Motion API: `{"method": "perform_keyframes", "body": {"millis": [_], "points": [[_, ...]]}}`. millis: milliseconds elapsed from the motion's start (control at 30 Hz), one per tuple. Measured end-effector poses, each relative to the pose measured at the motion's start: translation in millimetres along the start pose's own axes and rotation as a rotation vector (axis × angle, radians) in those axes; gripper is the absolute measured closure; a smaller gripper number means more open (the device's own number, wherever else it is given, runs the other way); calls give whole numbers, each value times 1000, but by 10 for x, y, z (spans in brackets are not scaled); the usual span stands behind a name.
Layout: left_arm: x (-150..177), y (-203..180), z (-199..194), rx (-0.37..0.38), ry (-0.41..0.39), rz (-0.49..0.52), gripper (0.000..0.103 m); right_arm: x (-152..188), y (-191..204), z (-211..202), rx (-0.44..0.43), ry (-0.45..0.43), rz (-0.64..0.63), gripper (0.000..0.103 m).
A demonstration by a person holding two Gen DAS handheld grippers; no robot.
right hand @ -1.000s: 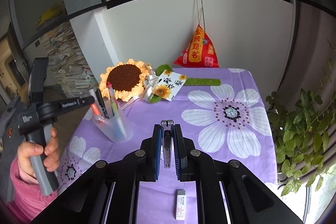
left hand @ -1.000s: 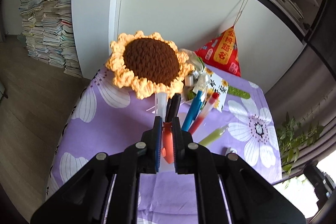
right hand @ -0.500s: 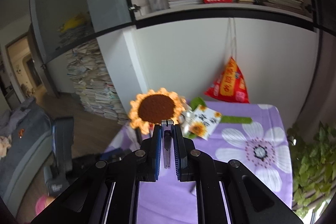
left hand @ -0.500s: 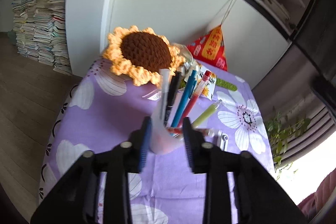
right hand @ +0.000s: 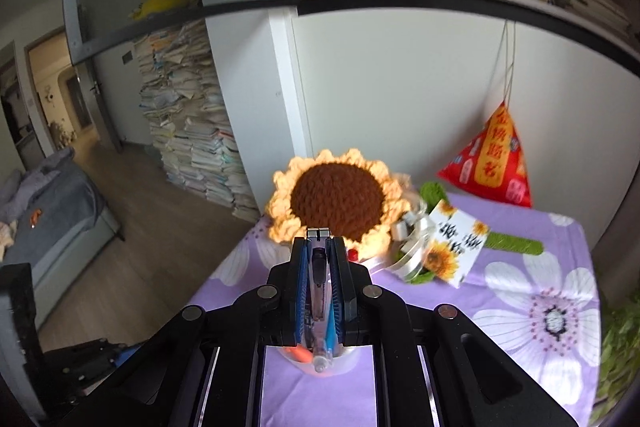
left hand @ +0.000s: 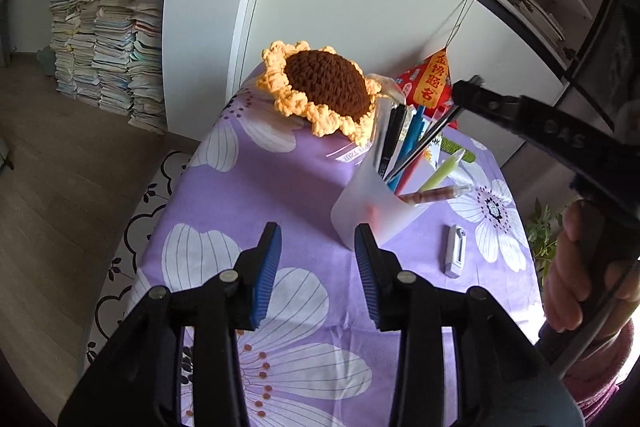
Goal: Organize stationery
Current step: 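Insert the black pen into the cup and open the right gripper, then grasp the small white eraser with the right gripper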
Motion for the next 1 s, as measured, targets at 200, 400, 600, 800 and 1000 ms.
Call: {"method": "perform_keyframes", "body": {"millis": [200, 400, 600, 800, 1000], "points": [[50, -33, 55, 19, 17, 12, 67, 89, 3, 154, 27, 29, -41, 92], [92, -100, 104, 32, 38, 28, 67, 261, -9, 309, 46, 109, -70, 91], [116, -181, 111, 38, 41, 45, 59, 194, -119, -15, 36, 106, -48, 91], [114, -400, 134, 66, 42, 81, 58, 186, -455, -689, 19, 40, 9, 70], [144, -823, 128, 100, 41, 172, 57, 574, -1075, -931, 105, 84, 130, 55]]}}
Point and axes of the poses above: each gripper's, at about its wrist camera, not at the fingertips, and z roughly the way its jaws point, y to its left, x to its underside, the point moved 9 cm from there along z, roughly the way its jaws point, and after that the axes turned 8 degrees about z, right-handed, at the moved point
